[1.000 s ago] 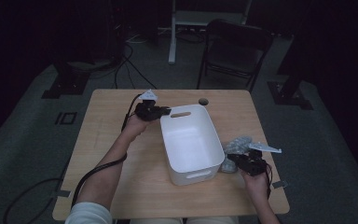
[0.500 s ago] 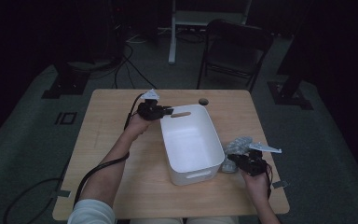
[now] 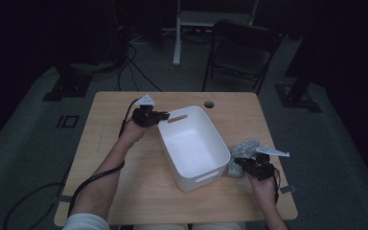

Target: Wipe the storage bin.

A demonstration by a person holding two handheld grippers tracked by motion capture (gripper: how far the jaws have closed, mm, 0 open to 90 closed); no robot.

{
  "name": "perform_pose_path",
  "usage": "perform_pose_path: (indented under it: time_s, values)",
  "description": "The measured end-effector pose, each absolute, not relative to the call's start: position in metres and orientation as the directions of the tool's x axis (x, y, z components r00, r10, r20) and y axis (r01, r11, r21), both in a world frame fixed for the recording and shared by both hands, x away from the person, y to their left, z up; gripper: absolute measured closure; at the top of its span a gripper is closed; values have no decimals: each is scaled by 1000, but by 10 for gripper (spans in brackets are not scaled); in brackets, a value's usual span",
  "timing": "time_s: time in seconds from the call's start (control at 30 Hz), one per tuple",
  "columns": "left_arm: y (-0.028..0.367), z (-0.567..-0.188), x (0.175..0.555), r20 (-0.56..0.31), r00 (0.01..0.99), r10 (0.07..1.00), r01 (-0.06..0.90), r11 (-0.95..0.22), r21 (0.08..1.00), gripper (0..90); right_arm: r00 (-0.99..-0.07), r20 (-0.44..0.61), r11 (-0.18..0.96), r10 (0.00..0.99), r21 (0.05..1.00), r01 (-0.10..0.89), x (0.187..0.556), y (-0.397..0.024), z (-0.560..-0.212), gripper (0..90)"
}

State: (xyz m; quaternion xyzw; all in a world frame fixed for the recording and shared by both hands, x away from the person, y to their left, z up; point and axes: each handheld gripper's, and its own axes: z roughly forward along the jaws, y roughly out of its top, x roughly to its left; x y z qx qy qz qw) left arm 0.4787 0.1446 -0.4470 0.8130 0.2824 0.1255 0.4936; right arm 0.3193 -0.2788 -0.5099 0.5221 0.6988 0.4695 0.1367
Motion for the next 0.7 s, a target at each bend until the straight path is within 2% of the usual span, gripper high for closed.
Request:
perform_pose_path:
  time_s: [0.3, 0.6, 0.7]
  values:
    - [162, -447, 460, -24, 743, 668, 336, -343, 877, 848, -420, 299, 17, 857, 798, 602, 319, -277, -509, 734]
    - [181, -450, 439, -42, 684, 728, 356, -283, 891, 844, -426, 293, 27, 856, 797, 603, 320, -273, -510, 734]
    - [184, -450, 439, -49, 695, 717, 354, -283, 892, 807, -427, 291, 30, 856, 797, 604, 320, -271, -510, 734]
